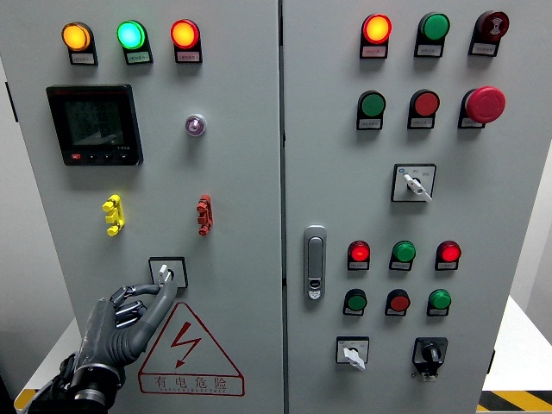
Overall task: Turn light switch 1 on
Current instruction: 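Position the left hand fingers against the rotary switch knob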
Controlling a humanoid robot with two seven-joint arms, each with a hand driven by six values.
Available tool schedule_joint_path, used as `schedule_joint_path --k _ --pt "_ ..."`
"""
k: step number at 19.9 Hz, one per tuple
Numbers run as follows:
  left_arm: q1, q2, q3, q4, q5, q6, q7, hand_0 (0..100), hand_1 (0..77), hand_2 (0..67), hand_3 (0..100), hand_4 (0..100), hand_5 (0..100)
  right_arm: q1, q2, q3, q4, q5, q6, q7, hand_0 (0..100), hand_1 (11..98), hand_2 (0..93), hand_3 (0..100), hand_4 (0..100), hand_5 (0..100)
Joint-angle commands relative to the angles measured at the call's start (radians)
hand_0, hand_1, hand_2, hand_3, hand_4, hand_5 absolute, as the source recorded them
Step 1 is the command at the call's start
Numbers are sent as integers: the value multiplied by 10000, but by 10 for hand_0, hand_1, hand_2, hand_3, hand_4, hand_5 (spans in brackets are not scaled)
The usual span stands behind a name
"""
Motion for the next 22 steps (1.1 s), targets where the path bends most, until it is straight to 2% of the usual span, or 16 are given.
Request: schedule_joint_path --k 1,4,5,6,10,13,14,16,22 --pt "-55 -7 34 1 -1 95 31 0 597 448 992 1000 1000 0 14 -1 0 0 -8 0 0 200 0 197 194 105" --pt "-193 -7 141 1 -1 401 352 0 619 453 1000 1000 1000 0 -1 15 0 0 7 0 0 199 0 197 194 105" --pt "-193 -7 187 1 -1 478 444 0 624 455 1000 1000 1000 0 14 0 0 0 7 0 0 195 0 197 194 105" --pt "-208 -7 188 1 -1 494 445 0 627 456 1000 1000 1000 0 -1 -1 0 0 7 0 0 185 0 197 194 105" --pt "-300 -7 234 1 14 647 567 0 629 462 1000 1000 1000 0 14 -1 0 0 -8 0 0 196 0 197 194 105" --pt "-346 -7 249 16 29 846 629 0 630 464 1000 1000 1000 0 -1 -1 0 0 7 0 0 195 0 197 194 105" --pt "-346 -7 249 31 29 877 659 0 630 464 1000 1000 1000 0 14 -1 0 0 -8 0 0 196 0 197 194 105" --pt "-362 -7 249 31 29 924 828 0 631 466 1000 1000 1000 0 -1 -1 0 0 7 0 0 197 0 197 194 105" --pt "-638 -7 249 78 29 924 1011 0 621 478 1000 1000 1000 0 14 15 0 0 7 0 0 199 0 197 194 105"
